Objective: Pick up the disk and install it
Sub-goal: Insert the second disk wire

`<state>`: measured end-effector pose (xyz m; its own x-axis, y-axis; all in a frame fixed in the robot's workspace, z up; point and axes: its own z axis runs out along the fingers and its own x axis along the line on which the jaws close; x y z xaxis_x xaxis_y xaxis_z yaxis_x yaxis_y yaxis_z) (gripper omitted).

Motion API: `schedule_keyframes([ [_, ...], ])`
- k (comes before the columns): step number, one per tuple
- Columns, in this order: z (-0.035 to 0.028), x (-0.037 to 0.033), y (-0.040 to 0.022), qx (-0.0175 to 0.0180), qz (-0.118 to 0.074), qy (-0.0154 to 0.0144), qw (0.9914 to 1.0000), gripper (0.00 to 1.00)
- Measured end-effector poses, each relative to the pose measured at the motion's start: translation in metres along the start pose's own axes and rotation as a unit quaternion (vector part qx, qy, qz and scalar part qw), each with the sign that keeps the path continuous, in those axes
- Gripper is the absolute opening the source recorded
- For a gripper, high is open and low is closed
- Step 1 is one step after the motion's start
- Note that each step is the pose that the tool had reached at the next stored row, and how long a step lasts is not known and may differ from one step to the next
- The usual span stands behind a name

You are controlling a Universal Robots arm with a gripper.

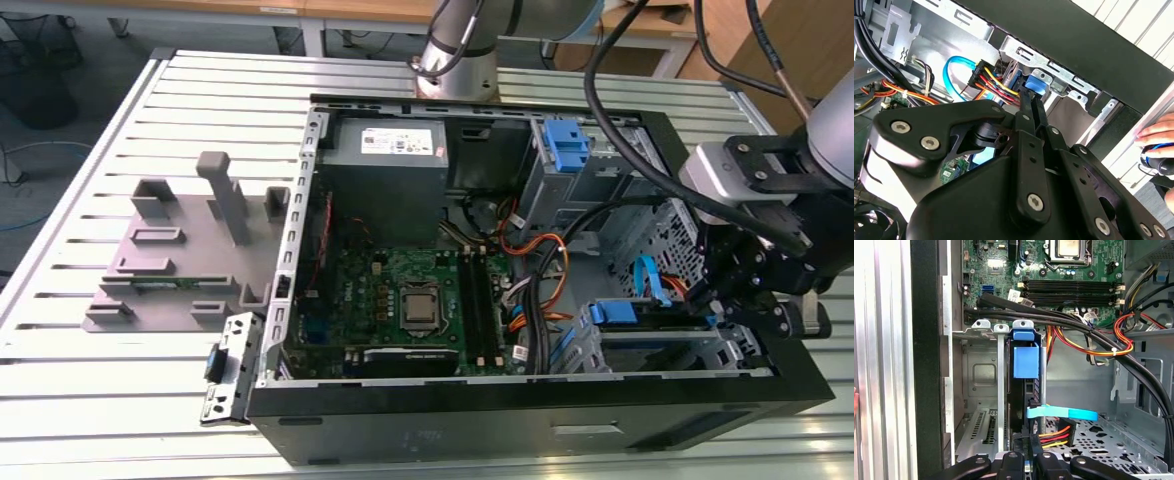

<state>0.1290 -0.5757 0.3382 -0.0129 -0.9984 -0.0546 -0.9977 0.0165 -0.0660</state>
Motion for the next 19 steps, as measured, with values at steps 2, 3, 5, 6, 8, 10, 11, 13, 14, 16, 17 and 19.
schedule_keyframes([
  [2, 0.0000, 0.0000, 0.0000, 0.0000, 0.000, 0.0000, 1.00000, 0.16],
  [3, 0.0001, 0.0000, 0.0003, 0.0000, 0.000, -0.0001, 1.00000, 0.16],
  [5, 0.0001, -0.0002, 0.0014, 0.0001, 0.000, -0.0001, 1.00000, 0.16],
  [6, 0.0000, -0.0004, 0.0022, 0.0001, 0.000, -0.0001, 1.00000, 0.16],
  [8, -0.0001, -0.0008, 0.0039, 0.0002, 0.000, -0.0001, 1.00000, 0.16],
  [10, -0.0002, -0.0015, 0.0050, 0.0003, 0.000, 0.0000, 1.00000, 0.16],
  [11, -0.0002, -0.0022, 0.0052, 0.0003, 0.000, 0.0000, 1.00000, 0.16],
  [13, -0.0001, -0.0027, 0.0052, 0.0003, 0.000, -0.0001, 1.00000, 0.16],
  [14, -0.0002, -0.0027, 0.0052, 0.0004, 0.000, 0.0000, 1.00000, 0.16],
  [16, -0.0002, -0.0028, 0.0053, 0.0003, 0.000, 0.0000, 1.00000, 0.16],
  [17, -0.0002, -0.0028, 0.0053, 0.0003, 0.000, 0.0000, 1.00000, 0.16],
  [19, -0.0002, -0.0028, 0.0053, 0.0003, 0.000, 0.0000, 1.00000, 0.16],
])
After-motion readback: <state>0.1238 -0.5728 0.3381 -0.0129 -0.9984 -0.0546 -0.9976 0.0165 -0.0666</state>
